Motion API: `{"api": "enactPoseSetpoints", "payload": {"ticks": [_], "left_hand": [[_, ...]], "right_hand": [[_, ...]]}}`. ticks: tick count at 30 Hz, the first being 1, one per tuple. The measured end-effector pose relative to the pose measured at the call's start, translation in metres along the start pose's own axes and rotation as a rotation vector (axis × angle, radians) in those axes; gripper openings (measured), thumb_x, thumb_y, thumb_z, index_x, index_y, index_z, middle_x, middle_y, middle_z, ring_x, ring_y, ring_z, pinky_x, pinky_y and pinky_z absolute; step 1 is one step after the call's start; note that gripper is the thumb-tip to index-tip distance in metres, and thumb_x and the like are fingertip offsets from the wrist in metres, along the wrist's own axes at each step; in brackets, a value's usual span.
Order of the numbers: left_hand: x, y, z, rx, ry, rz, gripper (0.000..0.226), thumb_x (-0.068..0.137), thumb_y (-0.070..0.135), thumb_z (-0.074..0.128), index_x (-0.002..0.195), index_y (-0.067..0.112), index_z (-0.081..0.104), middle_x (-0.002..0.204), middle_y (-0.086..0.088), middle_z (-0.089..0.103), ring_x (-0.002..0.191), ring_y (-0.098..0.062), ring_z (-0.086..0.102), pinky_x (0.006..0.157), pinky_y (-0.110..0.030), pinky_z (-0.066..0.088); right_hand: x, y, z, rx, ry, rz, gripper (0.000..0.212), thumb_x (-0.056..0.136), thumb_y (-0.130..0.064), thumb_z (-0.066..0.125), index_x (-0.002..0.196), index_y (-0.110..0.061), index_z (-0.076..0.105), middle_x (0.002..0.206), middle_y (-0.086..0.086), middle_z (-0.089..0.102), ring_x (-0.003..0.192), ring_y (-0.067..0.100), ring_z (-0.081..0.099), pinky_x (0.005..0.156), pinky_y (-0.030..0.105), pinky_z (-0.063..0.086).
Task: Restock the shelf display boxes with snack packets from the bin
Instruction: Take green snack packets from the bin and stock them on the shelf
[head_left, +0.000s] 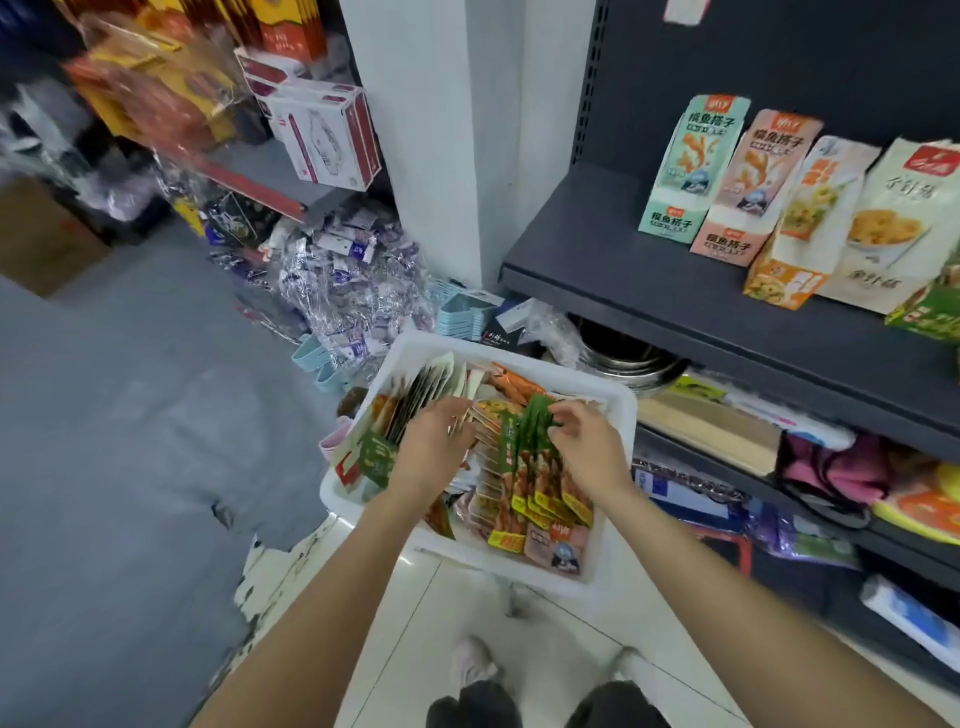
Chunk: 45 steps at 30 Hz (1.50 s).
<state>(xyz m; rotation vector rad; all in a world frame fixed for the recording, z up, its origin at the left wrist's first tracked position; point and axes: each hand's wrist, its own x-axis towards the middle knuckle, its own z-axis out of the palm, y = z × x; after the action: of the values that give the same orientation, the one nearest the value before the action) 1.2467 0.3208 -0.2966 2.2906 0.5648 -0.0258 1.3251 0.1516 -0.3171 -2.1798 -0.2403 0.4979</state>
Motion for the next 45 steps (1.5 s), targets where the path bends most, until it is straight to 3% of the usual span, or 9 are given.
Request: {"api": "enactPoseSetpoints", "payload": {"ticks": [6,11,15,21,27,32,36,42,45], "left_hand": [[0.019,-0.01,0.018,0.008,-0.158,0.059,0.036,0.093,0.02,0.056,0.126,0.007,0.055,0.118,-0.011,0.061,0.104,-0.023,0.058,0.083,-0.023,0.042],[0.026,-0.007,0.038,0.018,-0.167,0.082,0.023,0.088,0.02,0.064,0.095,-0.002,0.062,0.084,-0.015,0.066,0.084,-0.028,0.059,0.075,-0.034,0.049],[0.025,-0.008,0.041,0.013,-0.138,0.069,0.009,0.088,0.01,0.062,0.079,0.008,0.061,0.059,0.004,0.053,0.059,-0.013,0.051,0.061,-0.025,0.04],[0.016,-0.01,0.03,-0.061,-0.053,0.026,0.025,0.09,0.007,0.059,0.114,0.006,0.061,0.082,-0.002,0.061,0.075,-0.012,0.057,0.067,-0.004,0.037],[0.007,-0.016,0.004,-0.125,0.066,0.007,0.02,0.09,0.012,0.06,0.109,0.013,0.064,0.078,0.003,0.064,0.07,0.0,0.056,0.063,-0.007,0.044],[0.007,-0.015,0.001,-0.11,0.04,-0.006,0.02,0.09,0.012,0.061,0.11,0.012,0.064,0.074,0.01,0.058,0.069,0.002,0.053,0.058,-0.004,0.039],[0.008,-0.018,0.0,-0.128,0.04,-0.009,0.019,0.09,0.013,0.061,0.109,0.012,0.063,0.074,0.01,0.057,0.069,0.0,0.053,0.06,-0.005,0.041],[0.005,-0.021,0.001,-0.14,0.03,0.003,0.017,0.089,0.015,0.062,0.106,0.012,0.064,0.073,0.012,0.056,0.068,0.002,0.051,0.059,0.0,0.038],[0.003,-0.022,0.0,-0.139,0.033,0.002,0.016,0.089,0.015,0.062,0.105,0.013,0.064,0.073,0.013,0.056,0.067,0.002,0.05,0.059,0.0,0.037]], "right_hand": [[0.009,0.018,0.016,-0.16,-0.004,0.138,0.055,0.09,-0.015,0.06,0.141,-0.011,0.039,0.144,0.011,0.041,0.133,0.025,0.038,0.11,0.034,0.029],[0.01,0.036,0.019,-0.124,-0.101,0.208,0.064,0.091,-0.02,0.059,0.147,-0.015,0.029,0.15,0.01,0.033,0.137,0.025,0.032,0.112,0.034,0.025],[0.008,0.039,0.024,-0.087,-0.123,0.217,0.06,0.092,-0.02,0.059,0.146,-0.013,0.032,0.146,0.009,0.041,0.134,0.024,0.039,0.108,0.03,0.03],[0.001,0.038,0.029,-0.029,-0.12,0.196,0.058,0.094,-0.018,0.056,0.146,-0.015,0.032,0.146,0.007,0.041,0.132,0.023,0.041,0.11,0.035,0.033],[-0.004,0.037,0.037,-0.077,-0.16,0.163,0.059,0.093,-0.025,0.056,0.146,-0.024,0.03,0.151,0.004,0.035,0.136,0.022,0.036,0.111,0.045,0.032],[0.014,0.042,0.037,-0.289,-0.165,0.22,0.073,0.093,-0.036,0.054,0.151,-0.015,0.013,0.155,0.01,0.023,0.141,0.029,0.026,0.114,0.047,0.026],[0.018,0.04,0.041,-0.28,-0.206,0.247,0.059,0.095,-0.035,0.051,0.145,-0.01,0.03,0.146,0.01,0.042,0.13,0.028,0.043,0.107,0.043,0.036],[-0.001,0.038,0.042,-0.136,-0.146,0.134,0.057,0.092,-0.026,0.059,0.143,-0.019,0.037,0.149,0.003,0.037,0.135,0.022,0.036,0.112,0.045,0.028],[-0.003,0.035,0.038,-0.127,-0.121,0.129,0.051,0.091,-0.026,0.06,0.139,-0.024,0.042,0.143,0.006,0.039,0.129,0.024,0.042,0.108,0.043,0.036]]}}
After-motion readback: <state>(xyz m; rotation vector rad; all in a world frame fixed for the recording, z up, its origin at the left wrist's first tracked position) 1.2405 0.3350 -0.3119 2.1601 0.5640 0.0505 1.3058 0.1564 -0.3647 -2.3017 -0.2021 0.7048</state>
